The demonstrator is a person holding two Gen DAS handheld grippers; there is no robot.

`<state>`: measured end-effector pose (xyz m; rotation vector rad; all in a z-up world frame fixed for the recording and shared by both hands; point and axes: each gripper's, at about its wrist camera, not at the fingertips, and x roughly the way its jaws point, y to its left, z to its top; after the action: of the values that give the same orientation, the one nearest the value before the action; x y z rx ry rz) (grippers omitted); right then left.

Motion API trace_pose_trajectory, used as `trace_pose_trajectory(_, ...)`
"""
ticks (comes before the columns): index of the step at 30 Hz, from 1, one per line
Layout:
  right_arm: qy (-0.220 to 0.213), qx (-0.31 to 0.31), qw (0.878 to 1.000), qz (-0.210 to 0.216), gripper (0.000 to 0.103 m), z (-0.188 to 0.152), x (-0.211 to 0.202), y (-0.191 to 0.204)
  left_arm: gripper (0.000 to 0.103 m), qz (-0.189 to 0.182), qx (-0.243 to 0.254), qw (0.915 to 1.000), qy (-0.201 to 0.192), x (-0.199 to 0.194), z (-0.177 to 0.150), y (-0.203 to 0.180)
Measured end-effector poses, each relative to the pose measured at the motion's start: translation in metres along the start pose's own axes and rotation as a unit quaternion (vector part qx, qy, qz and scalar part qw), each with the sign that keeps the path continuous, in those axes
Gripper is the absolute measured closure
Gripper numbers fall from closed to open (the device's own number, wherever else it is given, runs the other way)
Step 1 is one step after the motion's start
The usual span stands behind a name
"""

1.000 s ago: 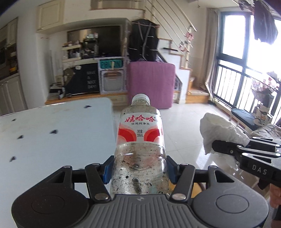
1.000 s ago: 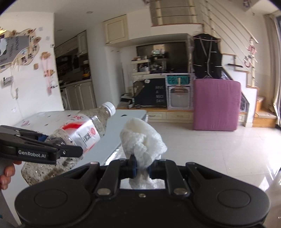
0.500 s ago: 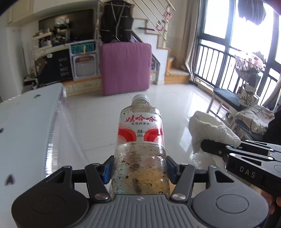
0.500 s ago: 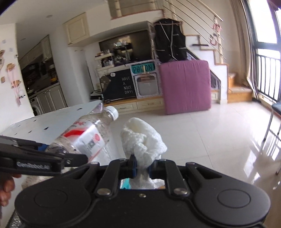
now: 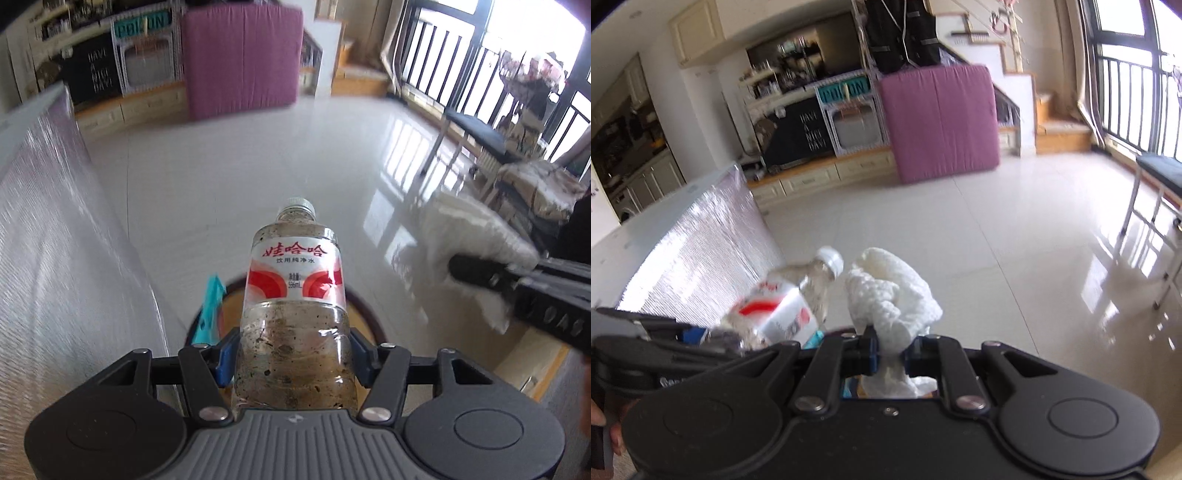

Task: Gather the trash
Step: 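Lift the bottle and tissue and carry both over the wastebasket, then open the left tool to drop the bottle while the right tool releases the tissue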

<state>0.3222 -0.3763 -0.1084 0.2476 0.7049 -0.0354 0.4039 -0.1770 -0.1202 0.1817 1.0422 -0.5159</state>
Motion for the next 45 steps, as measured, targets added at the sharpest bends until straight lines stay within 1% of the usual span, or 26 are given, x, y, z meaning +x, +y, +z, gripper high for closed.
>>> trace_pose_trajectory(3,0.026,0.002,1.0,-0.009,0.09,-0.003,0.013,-0.002,0.043,-0.023,-0.021,0.9971,0.069,0.033,-0.006,0.009)
trace_pose_trajectory(4,0.032,0.001,0.999,-0.013,0.09,-0.005,0.017,-0.002,0.043,-0.026,-0.022,0.9957,0.086,0.042,-0.008,0.011)
trace_pose_trajectory(6,0.043,-0.002,0.999,-0.015,0.09,-0.007,0.021,-0.002,0.043,-0.024,-0.016,0.9937,0.108,0.061,-0.009,0.013)
trace_pose_trajectory(10,0.058,-0.007,0.998,-0.013,0.09,-0.008,0.028,0.0,0.043,-0.02,0.017,0.9907,0.134,0.09,-0.007,0.013)
trace_pose_trajectory(14,0.073,-0.012,0.997,-0.017,0.09,-0.009,0.037,0.001,0.043,-0.029,0.064,0.9876,0.14,0.111,-0.002,0.005)
trace_pose_trajectory(17,0.085,-0.015,0.996,-0.022,0.09,-0.009,0.044,-0.002,0.043,-0.024,0.11,0.9852,0.129,0.124,0.0,0.001)
trace_pose_trajectory(19,0.096,-0.016,0.995,-0.022,0.09,-0.012,0.048,-0.005,0.043,-0.025,0.13,0.9833,0.124,0.131,0.0,0.0)
trace_pose_trajectory(21,0.11,-0.014,0.994,-0.023,0.09,-0.014,0.053,-0.006,0.043,-0.032,0.133,0.9817,0.132,0.139,0.0,0.001)
trace_pose_trajectory(25,0.139,-0.008,0.99,-0.027,0.09,-0.018,0.063,-0.005,0.043,-0.037,0.16,0.9762,0.141,0.153,-0.005,-0.003)
trace_pose_trajectory(28,0.151,-0.004,0.988,-0.023,0.09,-0.019,0.065,-0.001,0.041,-0.032,0.149,0.9781,0.141,0.16,-0.007,0.002)
trace_pose_trajectory(29,0.151,-0.007,0.988,-0.02,0.09,-0.02,0.065,0.001,0.033,-0.027,0.143,0.9786,0.145,0.161,-0.008,0.004)
trace_pose_trajectory(30,0.153,-0.008,0.988,-0.018,0.09,-0.021,0.066,0.002,0.017,-0.02,0.138,0.9783,0.153,0.162,-0.007,0.005)
trace_pose_trajectory(31,0.156,-0.009,0.988,-0.017,0.09,-0.022,0.068,0.002,0.012,-0.013,0.133,0.9783,0.158,0.161,-0.006,0.007)
trace_pose_trajectory(32,0.16,-0.009,0.987,-0.017,0.09,-0.024,0.07,0.002,0.011,-0.012,0.131,0.9788,0.157,0.157,-0.005,0.008)
trace_pose_trajectory(35,0.17,-0.006,0.985,-0.012,0.09,-0.027,0.074,0.001,0.011,-0.016,0.132,0.9766,0.169,0.15,-0.004,0.006)
trace_pose_trajectory(37,0.177,-0.005,0.984,-0.007,0.09,-0.029,0.076,0.002,0.016,-0.024,0.15,0.9722,0.179,0.145,-0.007,0.002)
trace_pose_trajectory(39,0.182,-0.005,0.983,-0.003,0.09,-0.032,0.079,0.003,0.027,-0.031,0.159,0.9682,0.19,0.142,-0.01,-0.001)
trace_pose_trajectory(41,0.186,0.0,0.983,0.003,0.09,-0.033,0.083,0.003,0.034,-0.03,0.165,0.9667,0.193,0.137,-0.011,-0.003)
trace_pose_trajectory(42,0.186,0.005,0.982,0.005,0.09,-0.034,0.084,0.003,0.038,-0.025,0.17,0.9667,0.189,0.133,-0.01,-0.004)
trace_pose_trajectory(43,0.186,0.009,0.983,0.007,0.09,-0.034,0.085,0.002,0.039,-0.021,0.171,0.968,0.182,0.127,-0.008,-0.004)
trace_pose_trajectory(45,0.186,0.02,0.982,0.007,0.09,-0.033,0.086,0.0,0.041,-0.023,0.157,0.9729,0.168,0.117,-0.005,-0.001)
